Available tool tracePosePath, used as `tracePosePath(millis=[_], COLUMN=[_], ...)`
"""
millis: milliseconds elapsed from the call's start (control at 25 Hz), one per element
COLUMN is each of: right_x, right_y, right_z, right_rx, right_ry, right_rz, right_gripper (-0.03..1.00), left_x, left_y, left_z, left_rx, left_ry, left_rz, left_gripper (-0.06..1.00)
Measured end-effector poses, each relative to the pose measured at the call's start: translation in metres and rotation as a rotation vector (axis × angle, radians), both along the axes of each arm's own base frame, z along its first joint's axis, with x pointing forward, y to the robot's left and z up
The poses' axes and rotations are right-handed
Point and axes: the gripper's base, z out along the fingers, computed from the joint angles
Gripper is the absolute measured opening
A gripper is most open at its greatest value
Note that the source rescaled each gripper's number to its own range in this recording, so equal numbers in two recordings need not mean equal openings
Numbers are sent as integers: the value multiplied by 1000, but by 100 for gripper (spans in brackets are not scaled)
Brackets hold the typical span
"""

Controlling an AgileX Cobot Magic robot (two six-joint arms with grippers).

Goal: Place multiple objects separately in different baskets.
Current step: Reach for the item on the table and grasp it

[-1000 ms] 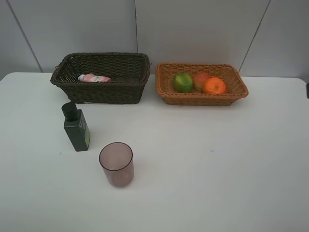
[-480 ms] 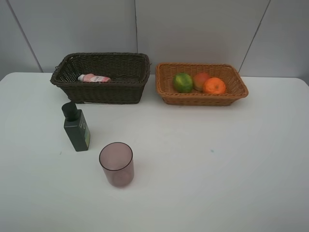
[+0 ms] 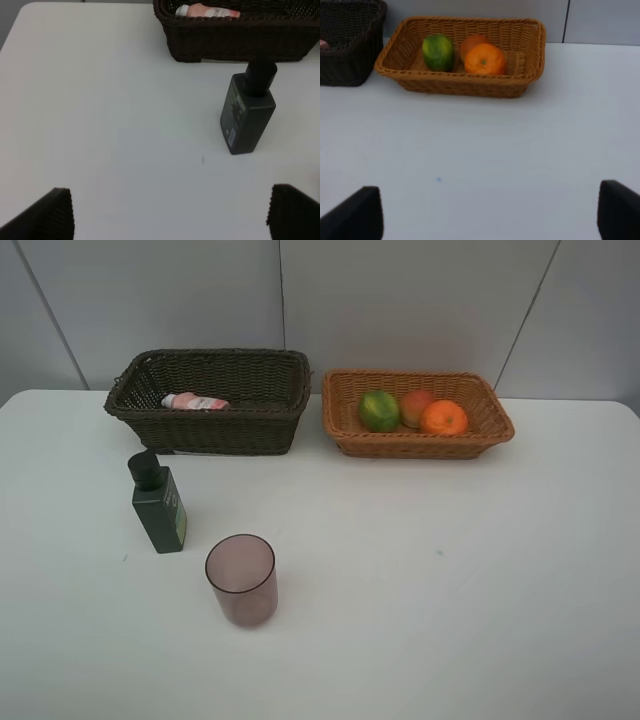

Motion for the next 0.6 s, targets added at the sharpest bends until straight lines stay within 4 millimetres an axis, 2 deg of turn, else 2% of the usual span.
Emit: tracePosePath(millis=[600], right_x=[-1], right_y=[2], right_z=[0], right_rx=[-8], right_ry=[-1], right_rz=[-186], right_gripper=[89], left_x=[0], left_y=[0], left_z=[0], left_rx=[0], left_ry=[0], left_rz=[0], left_gripper=[100])
